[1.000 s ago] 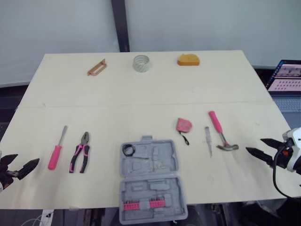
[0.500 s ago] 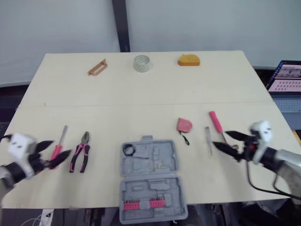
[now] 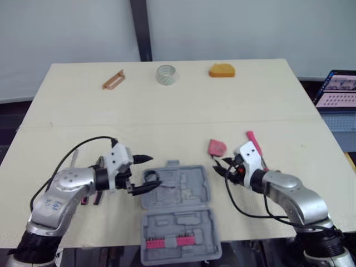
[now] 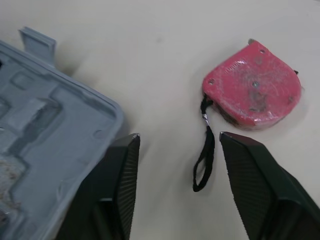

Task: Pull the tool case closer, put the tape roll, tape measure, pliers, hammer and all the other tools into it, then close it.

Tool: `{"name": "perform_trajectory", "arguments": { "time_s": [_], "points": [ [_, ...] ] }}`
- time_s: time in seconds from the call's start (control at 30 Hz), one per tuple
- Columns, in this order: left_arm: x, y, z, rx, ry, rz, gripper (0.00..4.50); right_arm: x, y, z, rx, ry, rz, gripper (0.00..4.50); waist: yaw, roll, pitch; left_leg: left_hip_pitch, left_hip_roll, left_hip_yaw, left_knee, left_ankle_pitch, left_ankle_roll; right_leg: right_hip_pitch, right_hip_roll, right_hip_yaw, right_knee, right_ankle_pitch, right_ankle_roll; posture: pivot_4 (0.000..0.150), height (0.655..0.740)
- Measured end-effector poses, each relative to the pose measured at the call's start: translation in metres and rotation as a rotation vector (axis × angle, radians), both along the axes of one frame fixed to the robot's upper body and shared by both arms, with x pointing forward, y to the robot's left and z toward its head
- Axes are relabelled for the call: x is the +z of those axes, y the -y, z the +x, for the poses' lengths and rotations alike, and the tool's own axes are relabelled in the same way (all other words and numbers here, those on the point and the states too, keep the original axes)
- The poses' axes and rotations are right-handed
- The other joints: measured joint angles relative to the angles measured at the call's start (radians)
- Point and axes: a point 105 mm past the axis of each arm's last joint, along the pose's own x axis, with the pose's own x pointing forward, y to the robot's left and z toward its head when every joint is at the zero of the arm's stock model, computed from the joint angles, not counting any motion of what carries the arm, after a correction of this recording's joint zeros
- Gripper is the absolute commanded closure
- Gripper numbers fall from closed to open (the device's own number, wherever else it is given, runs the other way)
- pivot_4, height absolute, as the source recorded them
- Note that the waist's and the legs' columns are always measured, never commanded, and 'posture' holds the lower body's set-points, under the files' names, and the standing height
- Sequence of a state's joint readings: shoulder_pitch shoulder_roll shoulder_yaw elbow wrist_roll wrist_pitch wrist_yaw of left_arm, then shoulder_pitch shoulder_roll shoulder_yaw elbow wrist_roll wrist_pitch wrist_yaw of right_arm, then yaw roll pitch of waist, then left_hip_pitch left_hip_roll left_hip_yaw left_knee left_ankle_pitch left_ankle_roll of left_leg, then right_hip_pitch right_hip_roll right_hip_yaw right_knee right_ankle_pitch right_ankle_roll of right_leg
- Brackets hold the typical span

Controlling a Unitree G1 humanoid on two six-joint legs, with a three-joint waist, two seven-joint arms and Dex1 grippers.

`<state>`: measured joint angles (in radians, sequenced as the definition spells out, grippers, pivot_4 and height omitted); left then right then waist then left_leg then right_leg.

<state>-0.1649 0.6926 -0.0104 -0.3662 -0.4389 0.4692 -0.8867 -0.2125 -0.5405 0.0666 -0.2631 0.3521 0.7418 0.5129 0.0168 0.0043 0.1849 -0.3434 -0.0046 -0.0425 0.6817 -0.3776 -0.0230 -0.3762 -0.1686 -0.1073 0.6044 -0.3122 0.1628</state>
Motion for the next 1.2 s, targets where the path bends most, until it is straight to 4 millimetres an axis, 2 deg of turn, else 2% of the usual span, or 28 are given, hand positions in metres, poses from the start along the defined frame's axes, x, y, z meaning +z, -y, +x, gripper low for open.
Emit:
{"name": "perform_trajectory", "arguments": {
  "time_s": [0.3,0.57,1.2],
  "points": [
    [-0.002,0.022,0.001,-0.081,0.038,0.003,0.00,-0.016,0.000,0.015,-0.036,-0.002,-0.006,1.74,-0.003,0.000,0.000,0.000,0.000,0.000,0.000,0.000,0.000,0.000,0.000,0.000,0.000,0.000,0.000,0.150,0.7400],
    [-0.002,0.022,0.003,-0.076,0.055,0.013,0.00,-0.018,-0.005,0.024,-0.031,0.014,-0.005,1.74,-0.007,0.000,0.000,0.000,0.000,0.000,0.000,0.000,0.000,0.000,0.000,0.000,0.000,0.000,0.000,0.150,0.7400],
    [-0.006,0.027,0.005,-0.064,0.059,0.027,0.00,-0.023,-0.022,0.029,0.005,0.020,0.012,1.74,-0.021,0.000,0.000,0.000,0.000,0.000,0.000,0.000,0.000,0.000,0.000,0.000,0.000,0.000,0.000,0.150,0.7400]
  ]
}}
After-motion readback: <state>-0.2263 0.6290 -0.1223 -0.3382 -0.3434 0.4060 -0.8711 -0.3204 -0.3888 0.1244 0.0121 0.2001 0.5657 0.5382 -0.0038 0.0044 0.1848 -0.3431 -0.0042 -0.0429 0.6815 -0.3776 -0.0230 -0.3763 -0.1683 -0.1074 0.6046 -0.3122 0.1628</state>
